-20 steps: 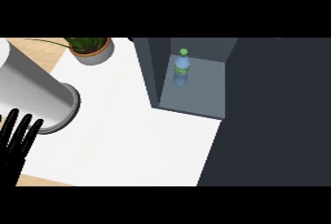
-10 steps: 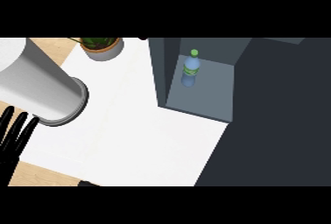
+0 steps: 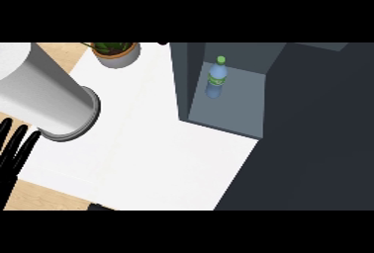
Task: Pick up the bottled water, place it into the cabinet and close the cabinet
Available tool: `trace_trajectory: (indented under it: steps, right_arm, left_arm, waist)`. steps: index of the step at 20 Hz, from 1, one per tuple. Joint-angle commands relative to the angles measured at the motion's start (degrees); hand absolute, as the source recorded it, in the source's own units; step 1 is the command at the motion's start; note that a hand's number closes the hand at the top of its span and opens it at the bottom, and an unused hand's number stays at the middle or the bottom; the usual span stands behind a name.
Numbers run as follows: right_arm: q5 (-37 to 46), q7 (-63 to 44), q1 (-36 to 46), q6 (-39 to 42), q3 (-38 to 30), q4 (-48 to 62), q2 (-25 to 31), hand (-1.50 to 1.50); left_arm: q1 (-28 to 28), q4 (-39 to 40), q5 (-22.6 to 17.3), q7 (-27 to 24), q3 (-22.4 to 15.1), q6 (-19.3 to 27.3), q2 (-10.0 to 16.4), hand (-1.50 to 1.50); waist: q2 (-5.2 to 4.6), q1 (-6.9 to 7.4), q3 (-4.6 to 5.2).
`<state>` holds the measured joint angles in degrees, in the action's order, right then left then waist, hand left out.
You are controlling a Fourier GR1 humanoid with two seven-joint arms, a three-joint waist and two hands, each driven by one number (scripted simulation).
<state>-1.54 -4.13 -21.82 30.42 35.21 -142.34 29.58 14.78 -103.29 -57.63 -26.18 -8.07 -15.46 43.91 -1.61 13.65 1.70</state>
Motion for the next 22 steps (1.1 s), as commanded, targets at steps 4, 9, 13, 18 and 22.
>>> trace_trajectory:
  steps: [4,9,13,18,22]
  right_arm:
    - [0.4,-5.4,5.5,-1.0,4.3,-0.2,-3.6,1.50]
    - [-2.0,-5.6,4.7,-1.3,4.8,1.1,-5.0,1.50]
    - [-5.6,-4.7,3.8,-0.2,6.5,2.7,-5.9,1.50]
    - [-9.4,-5.2,4.6,-0.7,5.5,5.0,-7.5,1.50]
    - [-10.7,-7.6,6.1,-3.3,2.8,6.3,-9.5,1.50]
  left_arm:
    - [-0.6,0.0,-0.9,-0.1,1.1,-1.0,0.5,-1.50]
    - [-0.5,1.1,-0.9,-0.1,1.1,-1.5,0.4,-1.50]
    - [-1.1,0.8,-1.1,0.5,1.3,-2.5,1.4,-1.50]
    - [-2.0,1.2,-0.9,0.0,1.6,-2.8,1.0,-1.50]
    - [-2.1,1.3,-1.6,0.6,1.9,-3.8,1.9,-1.50]
  waist:
    - [-0.27,0.12,0.00]
    - [-1.27,-0.07,0.05]
    - [-2.40,1.77,-0.14]
    - [-3.27,2.91,-0.22]
    - [-3.02,2.72,-0.26]
